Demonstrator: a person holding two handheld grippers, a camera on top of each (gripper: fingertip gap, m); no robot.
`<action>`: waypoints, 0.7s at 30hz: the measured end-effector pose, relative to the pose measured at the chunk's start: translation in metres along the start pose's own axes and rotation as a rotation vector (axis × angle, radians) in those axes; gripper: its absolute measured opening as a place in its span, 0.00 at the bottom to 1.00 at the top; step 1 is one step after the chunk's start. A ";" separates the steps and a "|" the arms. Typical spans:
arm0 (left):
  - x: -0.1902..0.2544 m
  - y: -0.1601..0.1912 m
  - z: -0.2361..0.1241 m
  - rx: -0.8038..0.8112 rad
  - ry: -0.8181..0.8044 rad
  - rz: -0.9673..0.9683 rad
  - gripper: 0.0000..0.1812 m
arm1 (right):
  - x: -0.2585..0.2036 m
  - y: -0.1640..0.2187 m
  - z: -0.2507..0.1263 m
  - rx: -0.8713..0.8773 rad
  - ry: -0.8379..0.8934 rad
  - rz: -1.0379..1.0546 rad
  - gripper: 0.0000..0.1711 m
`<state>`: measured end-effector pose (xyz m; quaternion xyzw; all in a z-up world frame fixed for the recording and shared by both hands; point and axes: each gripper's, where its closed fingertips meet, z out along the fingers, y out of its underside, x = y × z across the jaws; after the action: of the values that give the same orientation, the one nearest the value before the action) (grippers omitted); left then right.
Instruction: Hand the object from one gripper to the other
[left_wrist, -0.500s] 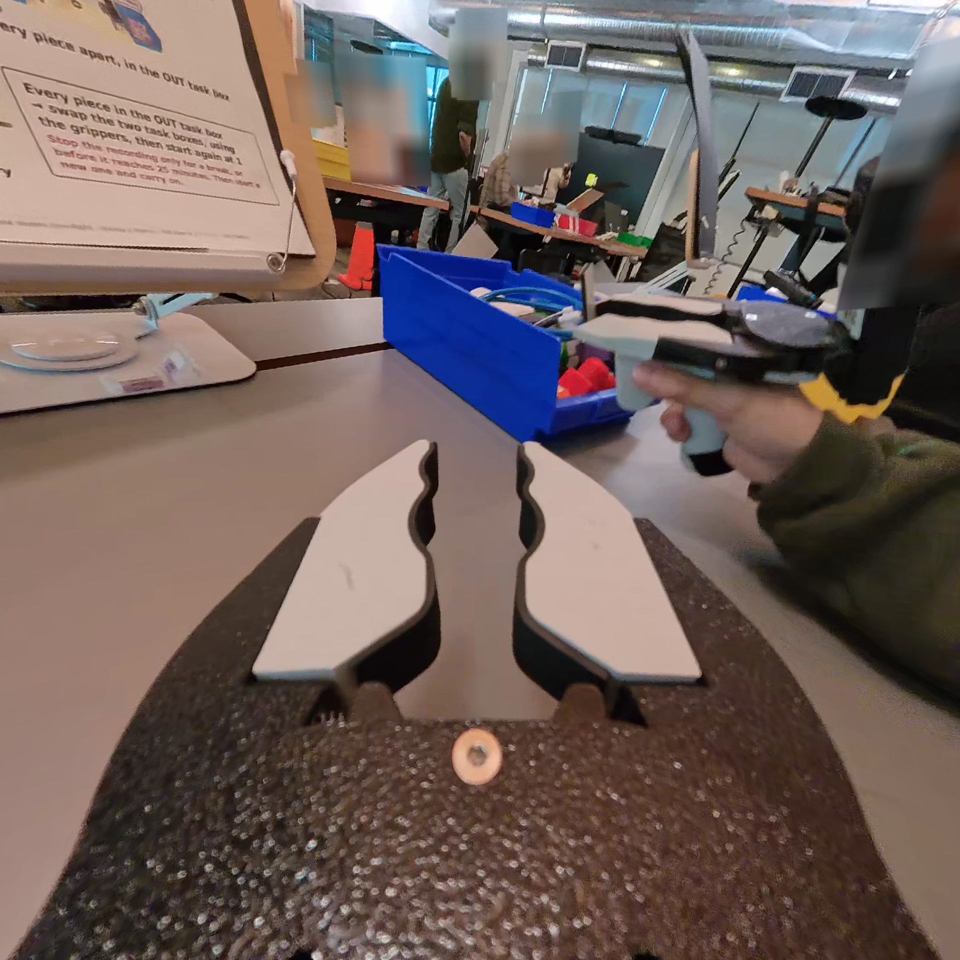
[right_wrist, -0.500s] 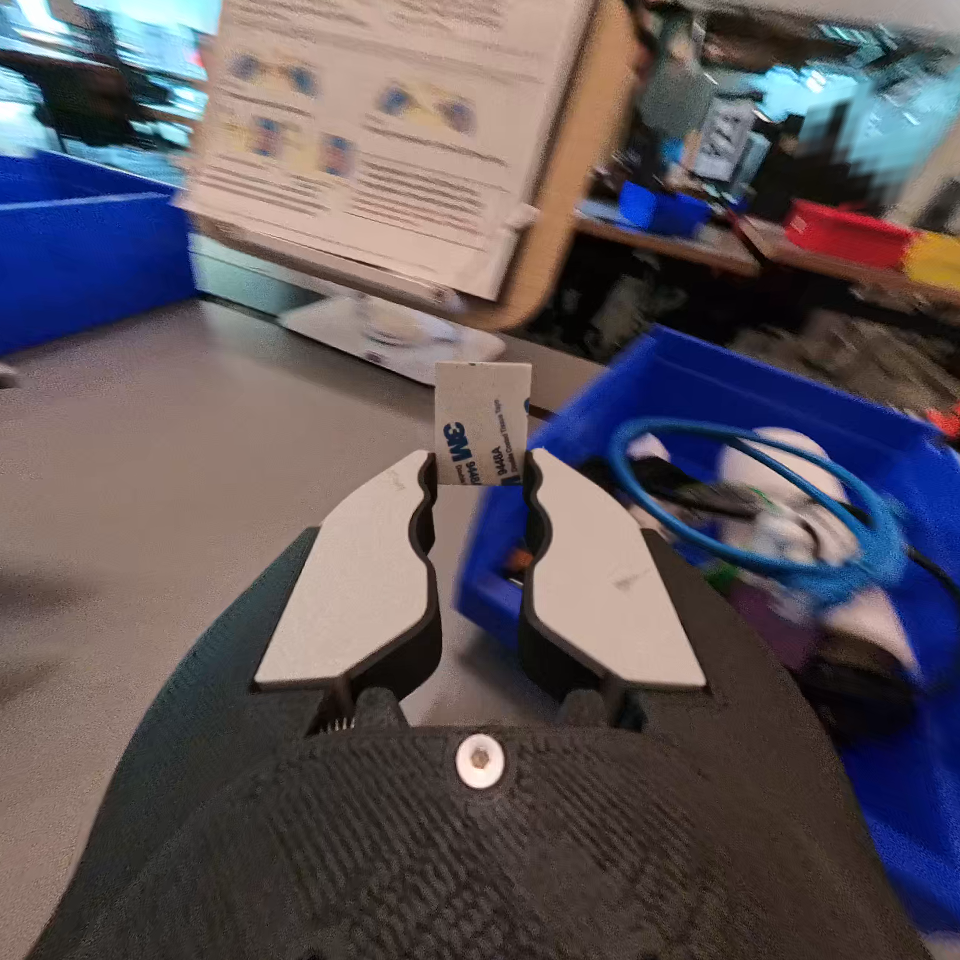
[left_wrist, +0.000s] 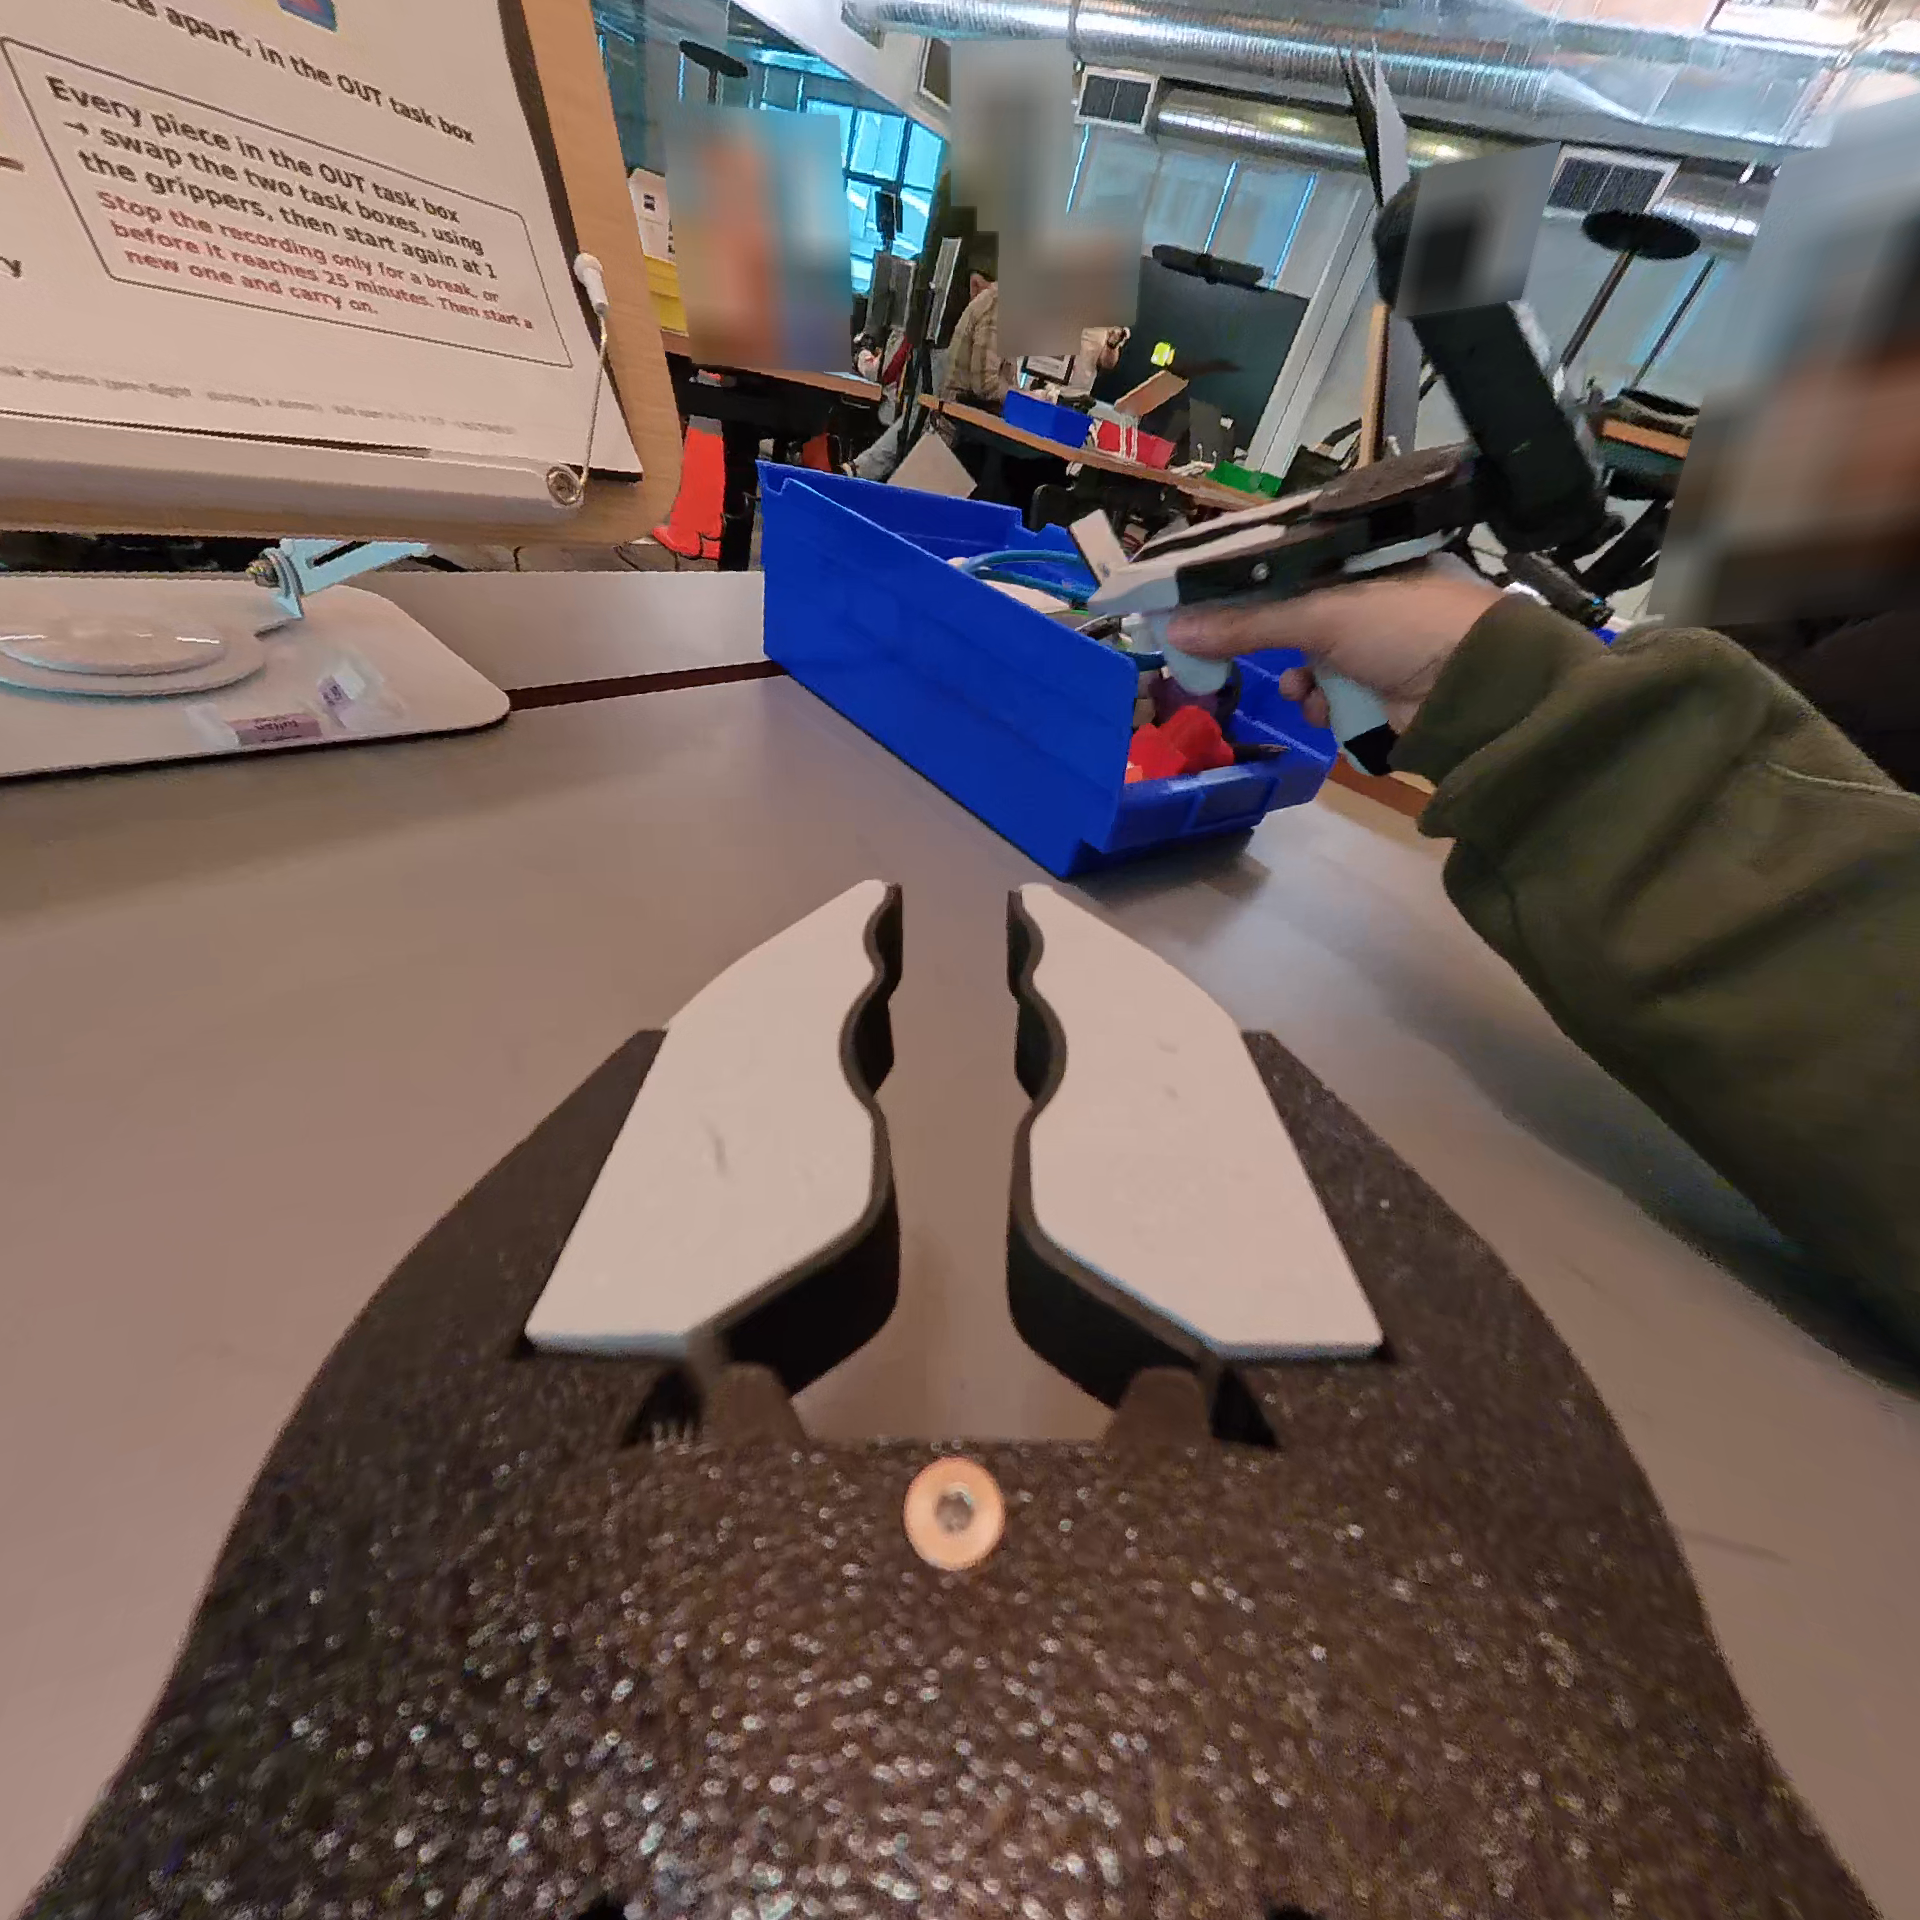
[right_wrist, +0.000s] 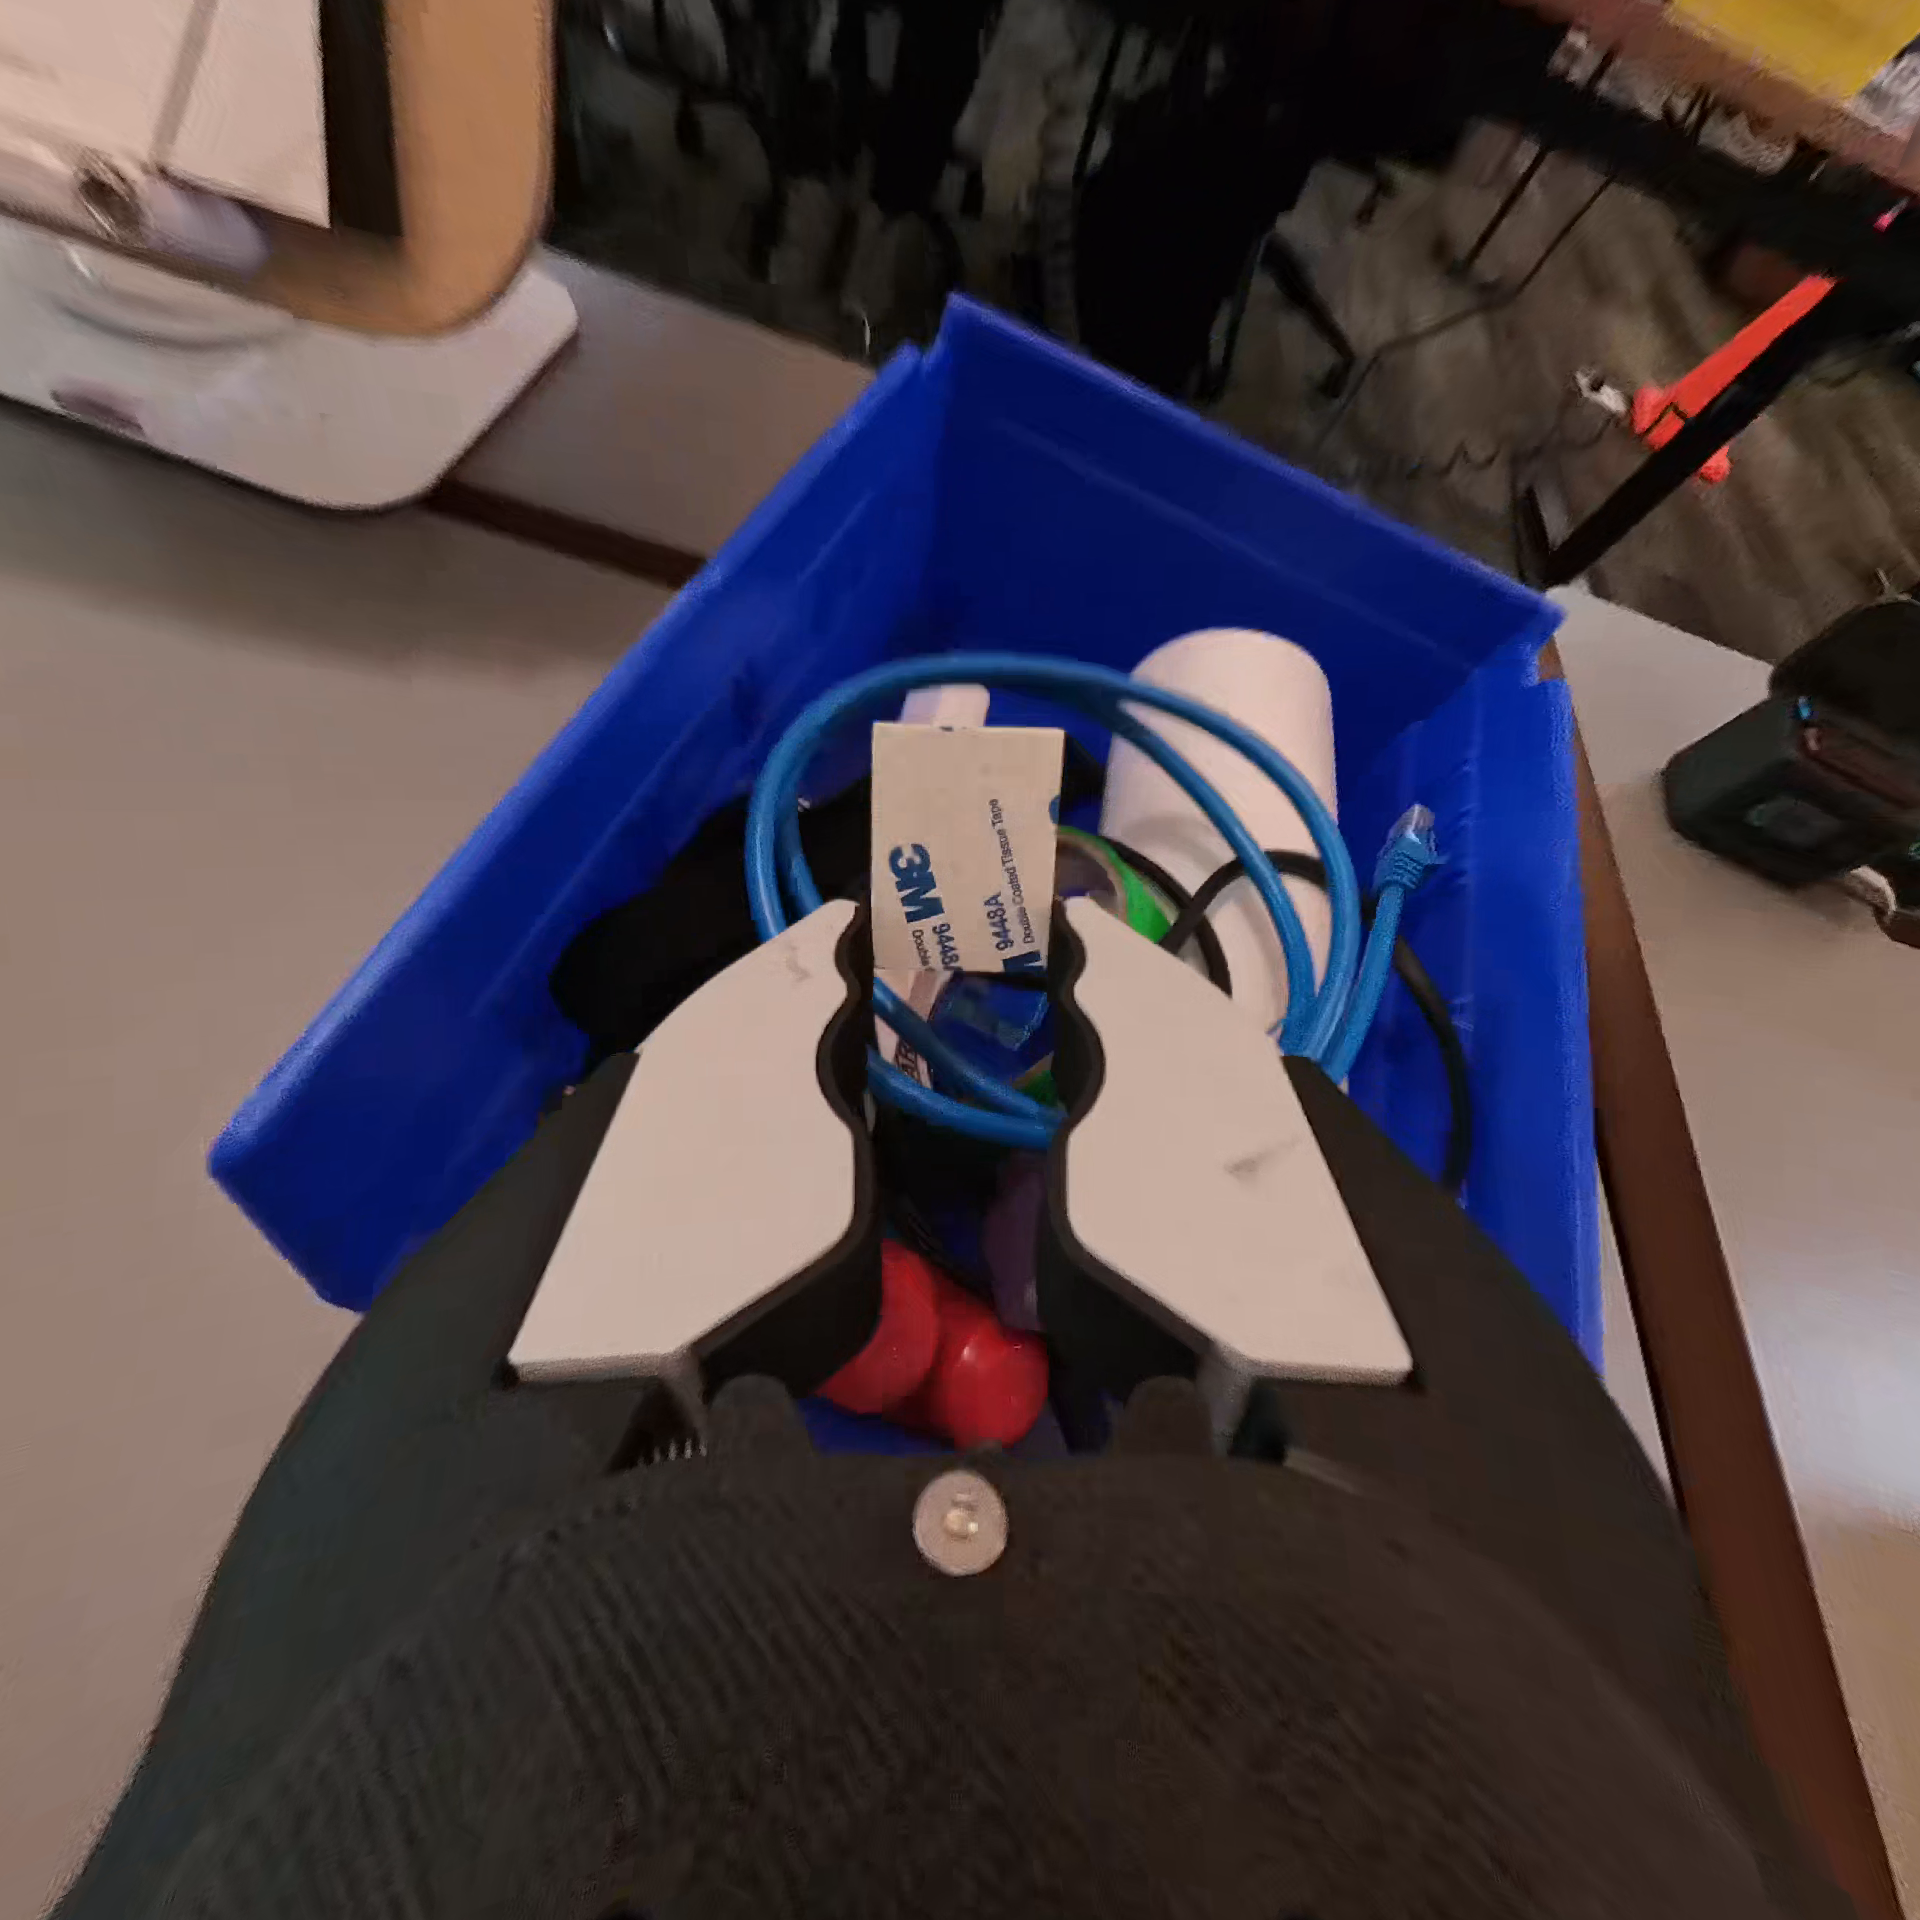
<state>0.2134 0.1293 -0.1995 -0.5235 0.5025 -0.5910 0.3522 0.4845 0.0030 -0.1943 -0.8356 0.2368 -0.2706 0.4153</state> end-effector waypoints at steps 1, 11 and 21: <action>0.000 0.000 0.000 0.001 0.004 -0.008 0.10 | -0.001 0.003 0.002 -0.015 0.002 -0.012 0.21; -0.011 -0.004 -0.007 -0.014 -0.056 0.059 0.10 | -0.057 -0.032 -0.056 0.334 -0.078 0.053 0.43; -0.100 -0.089 -0.110 -0.100 -0.482 0.325 0.12 | -0.175 -0.008 -0.078 0.590 -0.459 0.045 0.32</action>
<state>0.1367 0.2707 -0.1345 -0.5783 0.5100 -0.3602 0.5252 0.3059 0.0717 -0.1925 -0.7135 0.0678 -0.1235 0.6863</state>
